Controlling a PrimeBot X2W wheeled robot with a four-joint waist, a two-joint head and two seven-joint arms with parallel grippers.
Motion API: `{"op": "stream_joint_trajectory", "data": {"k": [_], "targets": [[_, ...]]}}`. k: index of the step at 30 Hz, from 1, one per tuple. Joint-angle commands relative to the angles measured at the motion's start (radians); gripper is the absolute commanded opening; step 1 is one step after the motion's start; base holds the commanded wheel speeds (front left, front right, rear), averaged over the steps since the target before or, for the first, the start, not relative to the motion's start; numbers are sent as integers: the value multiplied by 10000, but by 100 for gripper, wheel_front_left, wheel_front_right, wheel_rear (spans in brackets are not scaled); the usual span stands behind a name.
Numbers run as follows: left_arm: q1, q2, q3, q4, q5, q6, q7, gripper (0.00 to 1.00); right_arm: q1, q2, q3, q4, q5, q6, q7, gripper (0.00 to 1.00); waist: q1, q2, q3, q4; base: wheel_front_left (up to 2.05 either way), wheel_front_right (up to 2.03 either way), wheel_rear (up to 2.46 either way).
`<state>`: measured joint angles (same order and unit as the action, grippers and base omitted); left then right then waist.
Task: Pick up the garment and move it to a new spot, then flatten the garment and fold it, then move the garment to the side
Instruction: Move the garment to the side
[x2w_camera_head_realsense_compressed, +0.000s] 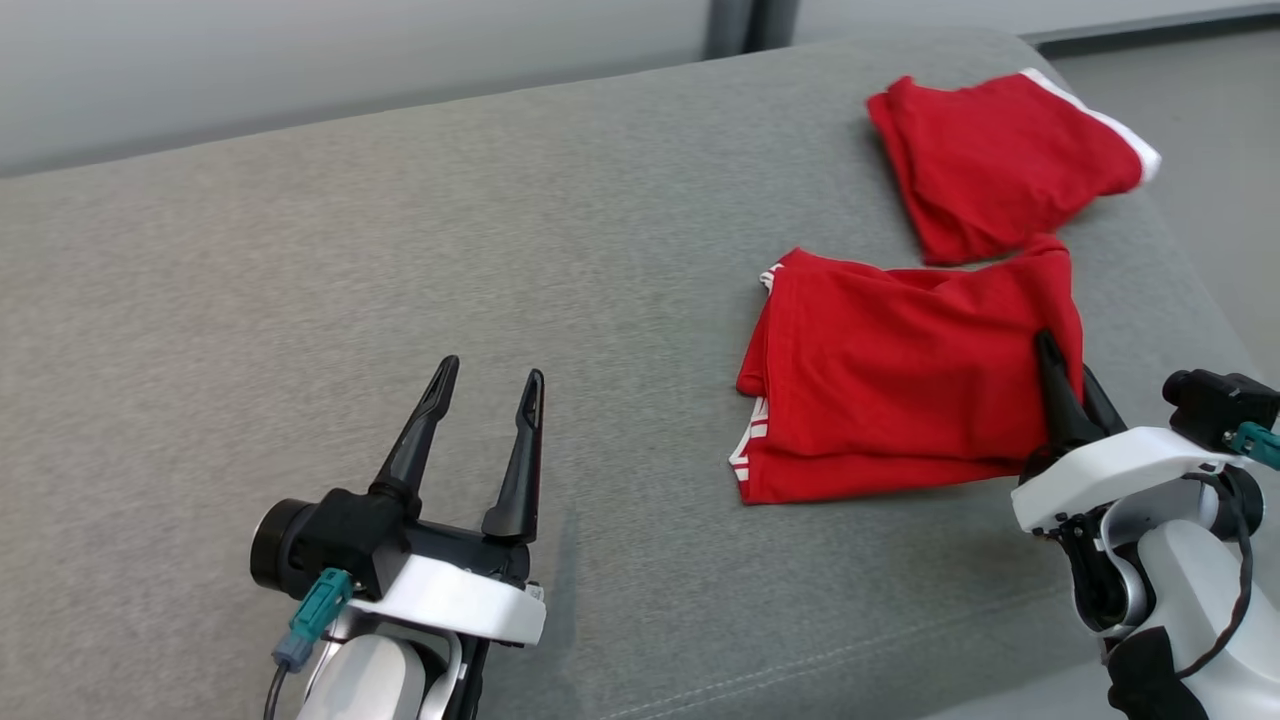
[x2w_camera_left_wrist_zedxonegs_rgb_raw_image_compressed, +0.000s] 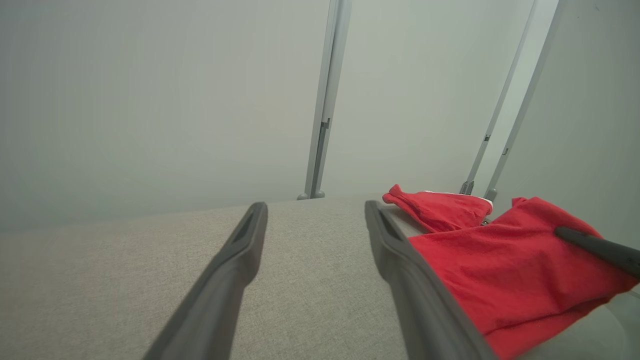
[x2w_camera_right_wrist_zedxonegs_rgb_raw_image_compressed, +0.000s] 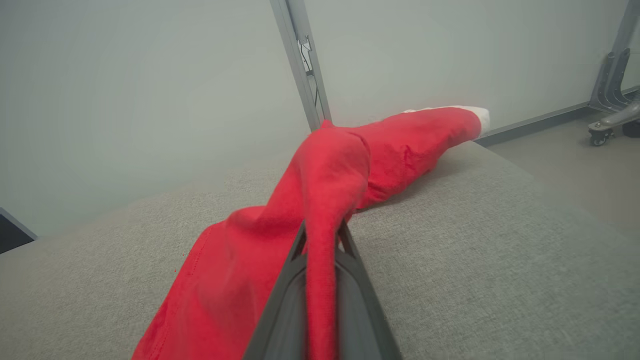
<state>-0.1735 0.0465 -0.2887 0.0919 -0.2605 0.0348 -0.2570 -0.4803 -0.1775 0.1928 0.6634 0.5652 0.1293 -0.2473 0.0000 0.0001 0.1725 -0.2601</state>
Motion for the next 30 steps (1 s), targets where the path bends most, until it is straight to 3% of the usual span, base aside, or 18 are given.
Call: {"op": "stream_joint_trajectory", "data": {"k": [1,9,17,24,30], "targets": [[-436,37,279,-204,122,-97,-47,100,62,-14,140,-285,-55,14,-145,0,0,-1,182,-615,0,0,0],[-528,37,263,-197,227,-134,-48,100,43,34,109,-345,-32,14,-145,0,0,-1,387,-1144,0,0,0],[-689,37,112,-124,81,-165,-48,100,-378,149,-84,-589,145,14,-145,0,0,-1,655,-1041,0,0,0],[-849,37,98,62,-20,-290,-48,100,-1894,204,149,-1044,72,14,-145,0,0,-1,991,-774,0,0,0],[-1120,37,78,85,-8,-405,-48,100,-4006,157,1021,-464,-19,14,393,0,0,-1,1424,-544,0,0,0]]}}
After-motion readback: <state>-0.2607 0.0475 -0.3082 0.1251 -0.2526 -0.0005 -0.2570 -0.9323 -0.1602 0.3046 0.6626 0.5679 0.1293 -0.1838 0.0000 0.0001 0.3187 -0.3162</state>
